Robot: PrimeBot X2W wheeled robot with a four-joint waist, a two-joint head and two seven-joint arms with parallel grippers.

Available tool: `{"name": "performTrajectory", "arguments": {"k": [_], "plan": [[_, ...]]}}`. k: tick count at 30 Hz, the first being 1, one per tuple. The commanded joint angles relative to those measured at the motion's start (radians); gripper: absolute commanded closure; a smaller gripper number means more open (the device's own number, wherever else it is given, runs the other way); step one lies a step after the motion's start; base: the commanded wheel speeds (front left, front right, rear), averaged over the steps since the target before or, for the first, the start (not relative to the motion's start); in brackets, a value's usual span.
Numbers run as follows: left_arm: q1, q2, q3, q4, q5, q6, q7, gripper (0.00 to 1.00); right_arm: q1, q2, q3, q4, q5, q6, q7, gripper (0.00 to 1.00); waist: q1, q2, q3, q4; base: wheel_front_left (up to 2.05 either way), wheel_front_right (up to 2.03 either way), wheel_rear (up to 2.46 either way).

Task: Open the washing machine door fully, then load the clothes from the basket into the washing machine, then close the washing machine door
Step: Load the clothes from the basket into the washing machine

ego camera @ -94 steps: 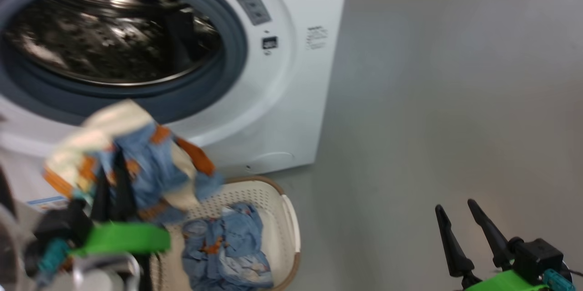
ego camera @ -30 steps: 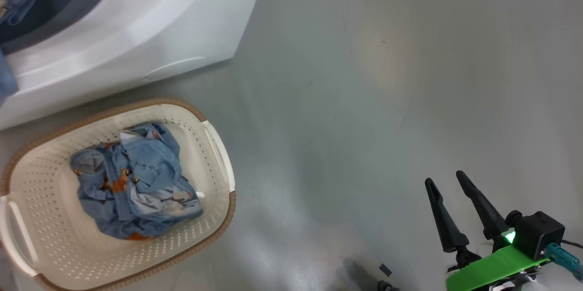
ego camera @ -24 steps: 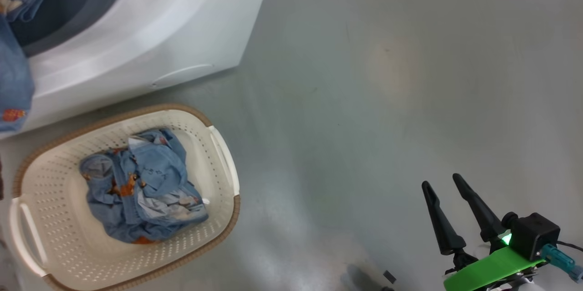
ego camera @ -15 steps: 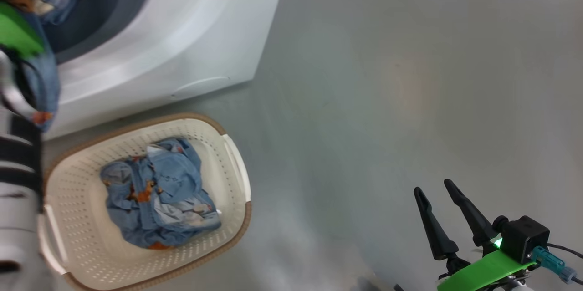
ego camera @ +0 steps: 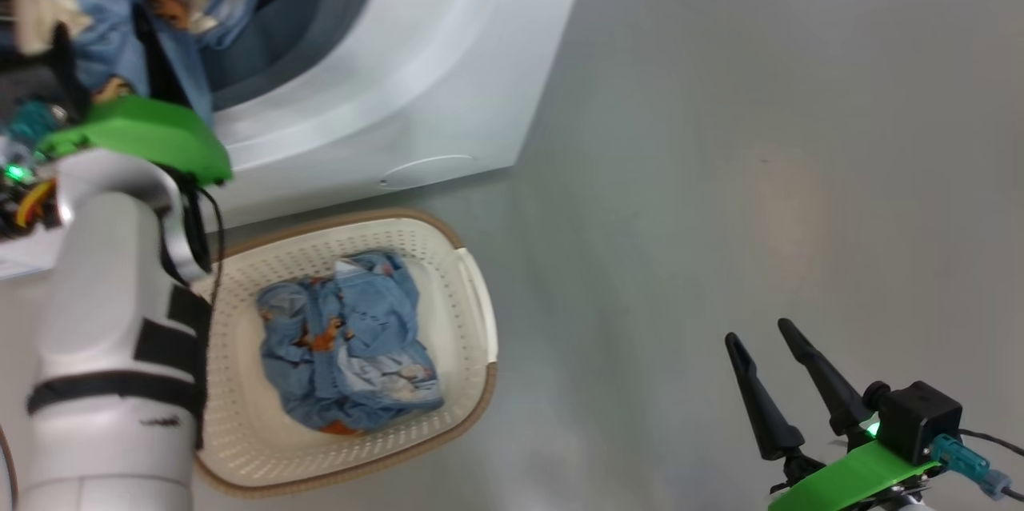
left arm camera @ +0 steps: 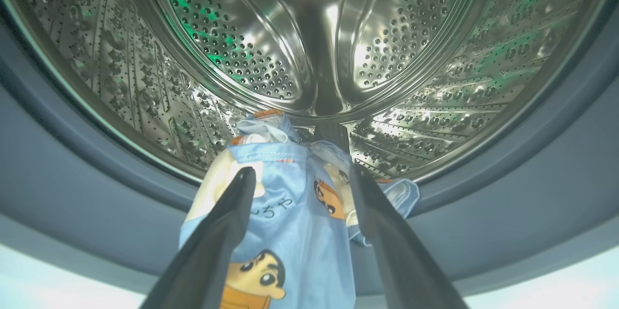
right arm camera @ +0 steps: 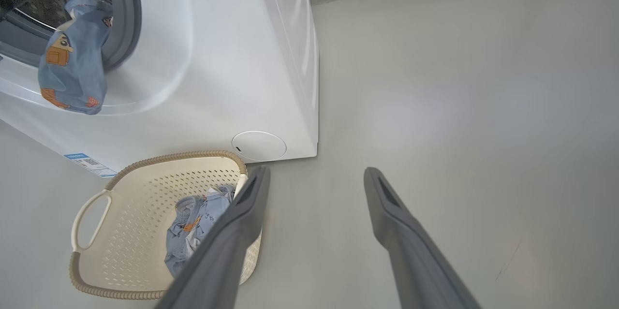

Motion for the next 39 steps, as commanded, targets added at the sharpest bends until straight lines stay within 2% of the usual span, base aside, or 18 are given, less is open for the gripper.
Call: {"name": "performTrajectory", "arguments": {"k": [1,7,12,15,22,27,31,39], "plan": [[0.021,0.03,0.012,-0.034,-0.004,-0.001,-0.003,0.0,-0.007,-0.021,0.014,-0.024,0.005,0.002,-0.007,0.0,0.0,0.0,-0.014,0.032,0.0,0.0,0.0],[0.111,0.0,-0.022,-0.143,-0.028,-0.01,-0.003,0.0,-0.019,-0.042,-0.013,-0.04,-0.007,0.002,-0.007,0.0,0.0,0.0,-0.02,0.084,0.0,0.0,0.0],[0.214,-0.009,-0.08,-0.261,-0.089,0.005,-0.003,0.0,-0.015,-0.054,-0.057,-0.055,-0.015,0.002,-0.007,0.0,0.0,0.0,-0.017,0.142,0.0,0.0,0.0],[0.287,-0.01,-0.164,-0.349,-0.144,0.037,-0.003,0.0,-0.015,-0.062,-0.072,-0.07,-0.023,0.002,-0.007,0.0,0.0,0.0,-0.01,0.171,0.0,0.0,0.0],[0.468,-0.01,-0.277,-0.503,-0.148,0.117,-0.003,0.0,-0.018,-0.079,-0.086,-0.088,-0.037,0.002,-0.007,0.0,0.0,0.0,-0.011,0.207,0.0,0.0,0.0],[0.601,-0.01,-0.309,-0.581,-0.148,0.149,-0.003,0.0,-0.013,-0.087,-0.097,-0.092,-0.039,0.002,-0.007,0.0,0.0,0.0,-0.018,0.222,0.0,0.0,0.0],[0.692,-0.006,-0.313,-0.648,-0.156,0.159,-0.003,0.0,-0.013,-0.086,-0.092,-0.094,-0.042,0.002,-0.007,0.0,0.0,0.0,-0.022,0.223,0.0,0.0,0.0],[0.818,-0.001,-0.337,-0.764,-0.135,0.2,-0.002,0.0,-0.01,-0.079,-0.083,-0.093,-0.042,0.002,-0.007,0.0,0.0,0.0,-0.033,0.219,0.0,0.0,0.0]]}}
